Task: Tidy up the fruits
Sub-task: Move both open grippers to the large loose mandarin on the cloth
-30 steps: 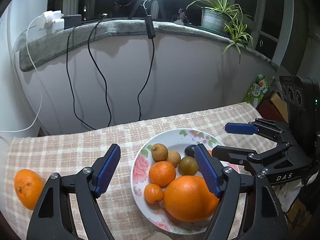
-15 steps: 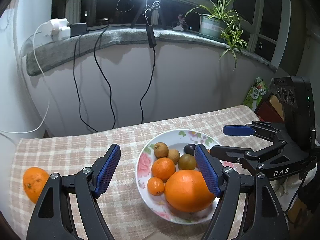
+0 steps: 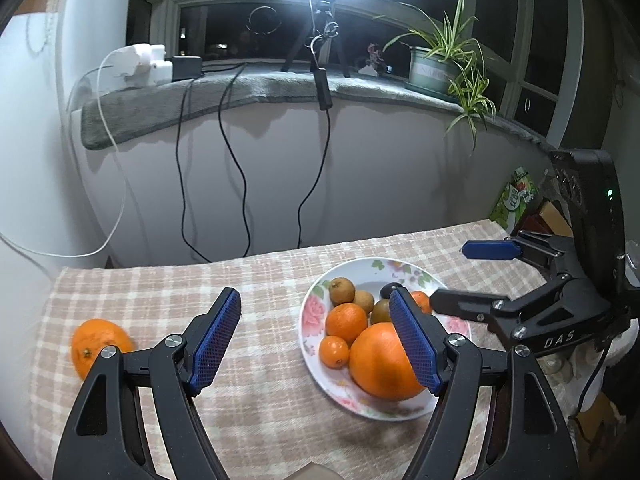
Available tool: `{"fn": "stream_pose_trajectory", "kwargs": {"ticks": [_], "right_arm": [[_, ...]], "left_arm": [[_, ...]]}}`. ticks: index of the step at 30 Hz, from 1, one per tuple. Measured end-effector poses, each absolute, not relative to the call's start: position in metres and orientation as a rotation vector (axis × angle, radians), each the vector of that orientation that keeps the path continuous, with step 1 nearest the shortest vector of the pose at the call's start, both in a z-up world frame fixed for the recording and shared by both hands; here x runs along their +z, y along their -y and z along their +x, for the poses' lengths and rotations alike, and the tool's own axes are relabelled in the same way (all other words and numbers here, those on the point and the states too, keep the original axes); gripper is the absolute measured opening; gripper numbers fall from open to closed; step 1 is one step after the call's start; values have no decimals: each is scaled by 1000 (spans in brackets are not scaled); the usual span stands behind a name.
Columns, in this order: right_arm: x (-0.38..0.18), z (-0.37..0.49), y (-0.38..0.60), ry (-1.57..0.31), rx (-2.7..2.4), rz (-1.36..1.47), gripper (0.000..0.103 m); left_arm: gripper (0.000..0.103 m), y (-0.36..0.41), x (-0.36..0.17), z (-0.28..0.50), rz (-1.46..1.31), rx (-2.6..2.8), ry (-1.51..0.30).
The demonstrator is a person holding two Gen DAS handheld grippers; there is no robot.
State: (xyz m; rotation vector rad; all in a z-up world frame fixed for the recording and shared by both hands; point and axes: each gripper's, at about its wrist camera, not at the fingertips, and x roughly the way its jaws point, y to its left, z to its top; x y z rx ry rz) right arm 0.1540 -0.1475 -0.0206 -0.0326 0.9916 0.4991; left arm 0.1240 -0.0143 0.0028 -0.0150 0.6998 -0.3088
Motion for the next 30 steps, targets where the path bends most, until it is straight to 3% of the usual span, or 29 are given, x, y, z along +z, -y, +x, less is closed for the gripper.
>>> {"fn": "stream_pose_trajectory", "kwargs": {"ticks": [30], "right_arm": [[-18,167,39,-1010,656,-44,95]], "left_arm": [[77,-126,-35,92,-143,-54,-764]]}}
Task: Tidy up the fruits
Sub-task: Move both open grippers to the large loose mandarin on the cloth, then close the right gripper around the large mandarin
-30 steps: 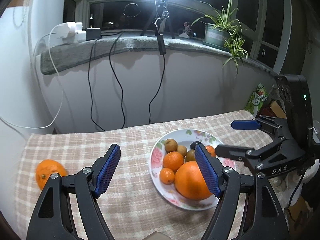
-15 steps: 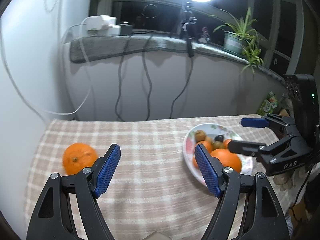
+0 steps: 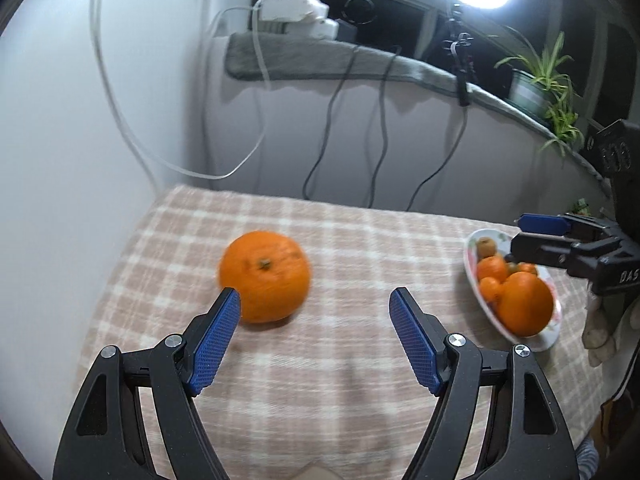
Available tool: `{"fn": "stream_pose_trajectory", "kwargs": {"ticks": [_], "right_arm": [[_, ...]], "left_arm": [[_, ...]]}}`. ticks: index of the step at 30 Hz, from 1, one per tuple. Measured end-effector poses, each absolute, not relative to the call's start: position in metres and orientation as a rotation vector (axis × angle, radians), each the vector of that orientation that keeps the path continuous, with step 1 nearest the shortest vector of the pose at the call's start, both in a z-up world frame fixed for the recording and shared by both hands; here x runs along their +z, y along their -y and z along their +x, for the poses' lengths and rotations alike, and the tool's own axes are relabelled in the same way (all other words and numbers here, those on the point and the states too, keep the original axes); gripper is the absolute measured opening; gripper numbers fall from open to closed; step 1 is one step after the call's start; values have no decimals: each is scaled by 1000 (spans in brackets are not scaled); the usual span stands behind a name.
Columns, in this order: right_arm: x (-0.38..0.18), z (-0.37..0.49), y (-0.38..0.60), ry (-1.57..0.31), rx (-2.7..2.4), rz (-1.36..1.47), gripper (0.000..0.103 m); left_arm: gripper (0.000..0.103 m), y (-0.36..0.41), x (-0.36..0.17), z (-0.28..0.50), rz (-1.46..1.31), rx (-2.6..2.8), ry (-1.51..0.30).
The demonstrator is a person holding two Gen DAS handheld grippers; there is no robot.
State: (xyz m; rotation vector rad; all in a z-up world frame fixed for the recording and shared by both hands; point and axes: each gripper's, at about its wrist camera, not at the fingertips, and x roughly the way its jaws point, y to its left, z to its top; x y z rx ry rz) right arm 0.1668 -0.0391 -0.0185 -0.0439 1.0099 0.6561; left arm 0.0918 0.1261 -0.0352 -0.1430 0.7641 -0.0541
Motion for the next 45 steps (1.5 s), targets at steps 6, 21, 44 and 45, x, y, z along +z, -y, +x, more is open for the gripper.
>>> {"fn": "stream_pose_trajectory", "kwargs": {"ticks": [6,21,44,45], "right_arm": [[-25,178,16,-1037,701,6,95],[-55,201,-58,-1173,807,104,95],[-102,218,-113,-1327,896,228,95],[-103,219,-114,-1329,896,233,95]], "left_arm": [[77,-149,-49,97,-188,-32,-788],[77,-168,-67,119,-282,-61,-829],[77,-182,-81,136,-389,-99,-857],[77,-182,-81,137,-392,-101,-858]]}}
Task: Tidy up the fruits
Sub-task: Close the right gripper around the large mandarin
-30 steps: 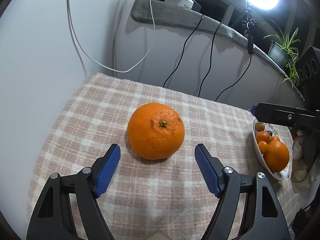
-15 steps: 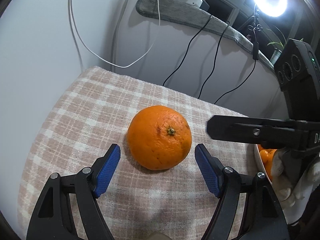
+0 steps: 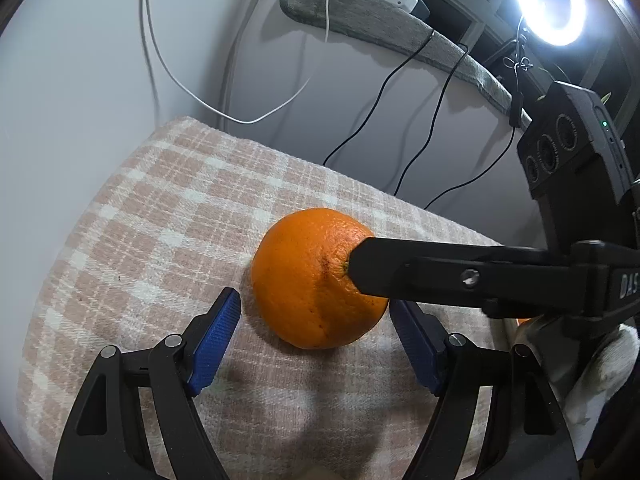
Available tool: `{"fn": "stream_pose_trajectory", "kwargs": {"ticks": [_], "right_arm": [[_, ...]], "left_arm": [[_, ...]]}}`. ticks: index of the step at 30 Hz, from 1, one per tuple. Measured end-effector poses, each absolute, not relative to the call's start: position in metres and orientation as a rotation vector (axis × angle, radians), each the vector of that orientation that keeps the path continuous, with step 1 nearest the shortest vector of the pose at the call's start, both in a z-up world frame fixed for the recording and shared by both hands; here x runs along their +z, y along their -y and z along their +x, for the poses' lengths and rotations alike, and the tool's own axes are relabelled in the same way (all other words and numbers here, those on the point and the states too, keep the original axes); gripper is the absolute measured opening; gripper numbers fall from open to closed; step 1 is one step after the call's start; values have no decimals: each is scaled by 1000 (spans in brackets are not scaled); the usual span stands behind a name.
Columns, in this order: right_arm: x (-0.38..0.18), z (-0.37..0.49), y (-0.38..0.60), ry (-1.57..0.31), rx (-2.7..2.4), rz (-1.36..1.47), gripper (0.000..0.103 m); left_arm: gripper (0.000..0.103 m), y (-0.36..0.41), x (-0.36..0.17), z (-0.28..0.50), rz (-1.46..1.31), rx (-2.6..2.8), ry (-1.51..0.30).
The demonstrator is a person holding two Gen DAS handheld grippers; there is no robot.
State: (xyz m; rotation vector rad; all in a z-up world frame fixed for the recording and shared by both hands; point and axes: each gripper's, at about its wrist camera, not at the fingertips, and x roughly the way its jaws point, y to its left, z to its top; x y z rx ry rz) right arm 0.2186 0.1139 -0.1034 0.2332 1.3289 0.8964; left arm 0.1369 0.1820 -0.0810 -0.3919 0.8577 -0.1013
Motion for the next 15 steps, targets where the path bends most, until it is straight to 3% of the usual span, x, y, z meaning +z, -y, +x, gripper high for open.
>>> {"fn": "stream_pose_trajectory", "kwargs": {"ticks": [5,8,10,15], "right_arm": [[-113,220,-119,-1353,906,260,91],[-116,218,-124,-1363,922,261,83],[-117,215,-127,-1364,935,257,72],[-117,212,-128,-1340,938,247,71]], "left_arm": [[77,-182,-82,136,-387,-106,-861],[77,-181,-83,136,-384,-111,-863],[75,-179,-84,137,-380,-119,-867],[73,-171,-84,138,-334,-114,-867]]}}
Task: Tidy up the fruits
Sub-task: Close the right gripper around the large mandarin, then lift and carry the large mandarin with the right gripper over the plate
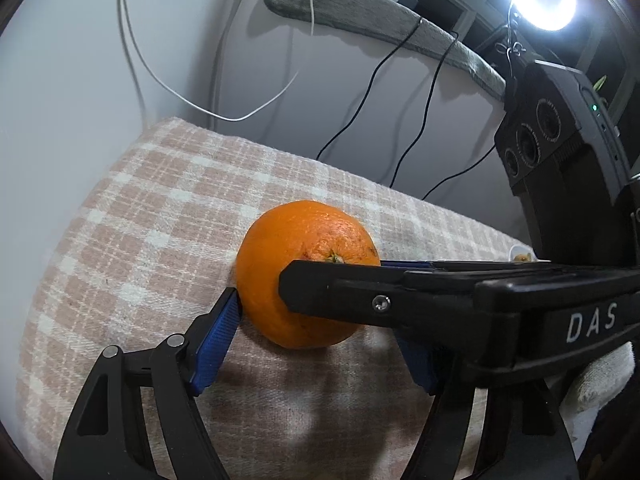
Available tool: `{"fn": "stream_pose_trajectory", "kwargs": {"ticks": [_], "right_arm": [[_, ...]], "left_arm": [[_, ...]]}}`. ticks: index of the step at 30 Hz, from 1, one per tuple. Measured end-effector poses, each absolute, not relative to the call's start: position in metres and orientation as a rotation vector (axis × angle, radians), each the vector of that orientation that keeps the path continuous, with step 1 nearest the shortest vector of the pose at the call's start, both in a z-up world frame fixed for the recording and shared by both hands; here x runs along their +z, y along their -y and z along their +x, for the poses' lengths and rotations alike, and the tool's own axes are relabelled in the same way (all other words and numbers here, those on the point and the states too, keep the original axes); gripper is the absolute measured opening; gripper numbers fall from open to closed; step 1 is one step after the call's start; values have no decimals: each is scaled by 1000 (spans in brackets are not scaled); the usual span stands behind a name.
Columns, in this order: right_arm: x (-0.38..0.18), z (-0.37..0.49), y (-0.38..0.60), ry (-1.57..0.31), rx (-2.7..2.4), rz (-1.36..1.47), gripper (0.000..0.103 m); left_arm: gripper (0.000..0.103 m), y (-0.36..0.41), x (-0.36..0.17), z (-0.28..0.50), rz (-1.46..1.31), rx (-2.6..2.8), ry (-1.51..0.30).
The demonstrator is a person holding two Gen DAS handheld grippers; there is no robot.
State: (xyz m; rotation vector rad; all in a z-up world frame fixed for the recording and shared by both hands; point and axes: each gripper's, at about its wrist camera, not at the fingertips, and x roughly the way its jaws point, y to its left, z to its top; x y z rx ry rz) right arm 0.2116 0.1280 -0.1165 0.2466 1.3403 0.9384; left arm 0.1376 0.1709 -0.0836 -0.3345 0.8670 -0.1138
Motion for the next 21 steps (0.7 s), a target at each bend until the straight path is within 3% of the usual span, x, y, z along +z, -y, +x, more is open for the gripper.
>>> {"fn": "stream_pose_trajectory", "kwargs": {"ticks": [21], "right_arm": [[-89,181,-98,-1218,964,214,70]], "left_arm": [[70,-146,-61,111,-301,-97,-796]]}}
